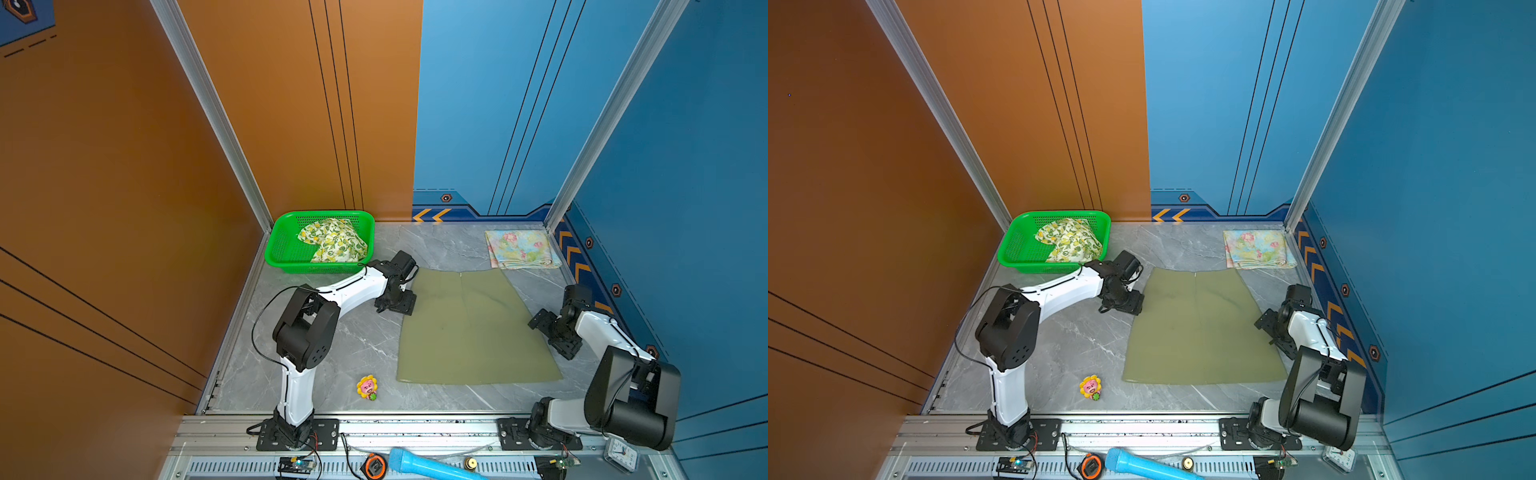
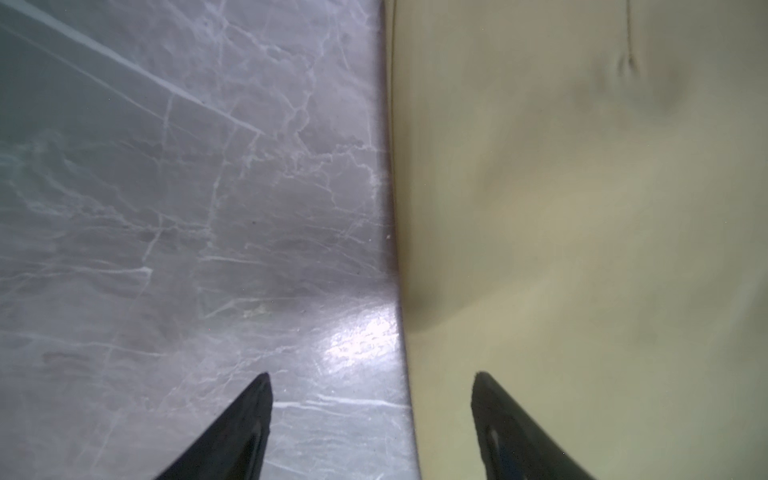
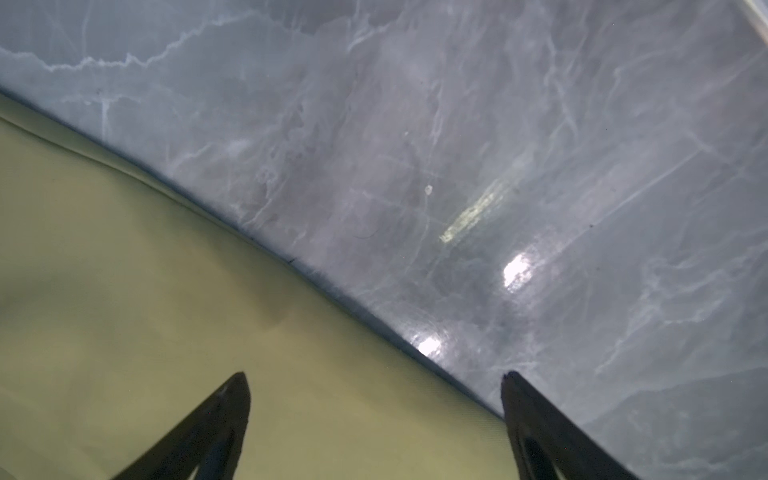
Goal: Fold and stack the skirts
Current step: 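Fold the right gripper's side edge over toward the left gripper while the left holds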
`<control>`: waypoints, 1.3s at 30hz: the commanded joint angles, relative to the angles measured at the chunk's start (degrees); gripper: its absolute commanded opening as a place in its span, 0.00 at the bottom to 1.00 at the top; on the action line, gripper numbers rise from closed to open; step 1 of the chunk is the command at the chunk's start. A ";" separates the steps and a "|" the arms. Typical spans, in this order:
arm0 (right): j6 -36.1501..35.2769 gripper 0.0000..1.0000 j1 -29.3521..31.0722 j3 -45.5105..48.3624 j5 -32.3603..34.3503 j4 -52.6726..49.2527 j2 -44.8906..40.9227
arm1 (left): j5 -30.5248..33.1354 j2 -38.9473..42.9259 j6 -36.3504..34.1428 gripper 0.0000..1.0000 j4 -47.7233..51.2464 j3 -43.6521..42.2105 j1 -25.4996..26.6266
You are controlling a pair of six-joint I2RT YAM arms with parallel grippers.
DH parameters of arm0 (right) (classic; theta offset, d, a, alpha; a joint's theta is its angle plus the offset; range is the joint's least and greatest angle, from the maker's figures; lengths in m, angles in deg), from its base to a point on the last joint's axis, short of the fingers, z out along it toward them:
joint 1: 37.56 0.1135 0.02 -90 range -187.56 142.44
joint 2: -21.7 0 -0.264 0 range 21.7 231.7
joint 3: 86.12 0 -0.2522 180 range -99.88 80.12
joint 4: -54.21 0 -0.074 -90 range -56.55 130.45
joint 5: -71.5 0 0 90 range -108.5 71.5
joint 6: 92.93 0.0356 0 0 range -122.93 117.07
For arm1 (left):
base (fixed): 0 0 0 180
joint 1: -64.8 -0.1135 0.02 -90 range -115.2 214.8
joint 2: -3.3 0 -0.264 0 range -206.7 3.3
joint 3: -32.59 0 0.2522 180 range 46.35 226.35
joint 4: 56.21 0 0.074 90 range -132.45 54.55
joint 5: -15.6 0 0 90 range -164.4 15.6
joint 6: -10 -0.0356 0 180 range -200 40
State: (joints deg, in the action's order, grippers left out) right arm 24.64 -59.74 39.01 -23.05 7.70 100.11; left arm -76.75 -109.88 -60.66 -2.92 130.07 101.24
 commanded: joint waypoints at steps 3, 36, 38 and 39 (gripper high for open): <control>1.69 0.94 -1.78 1.46 -2.23 1.51 0.80 | 2.97 -3.19 1.23 0.76 0.18 0.24 1.07; 9.03 0.00 32.60 -14.14 3.16 -7.96 -10.89 | -0.78 -11.78 1.74 0.60 1.68 5.05 -1.78; 11.32 0.00 38.60 -17.22 5.06 -7.64 -9.38 | -1.12 -11.88 1.84 0.60 1.69 5.12 -1.77; 12.13 0.00 41.14 -18.39 5.54 -7.15 -8.60 | -1.33 -11.89 1.85 0.60 1.66 5.18 -1.72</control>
State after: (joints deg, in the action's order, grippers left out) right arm 32.27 -23.65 24.33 -20.67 1.84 90.17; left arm -75.49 -117.69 -59.16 -3.05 136.08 99.93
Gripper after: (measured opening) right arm 0.048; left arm 0.599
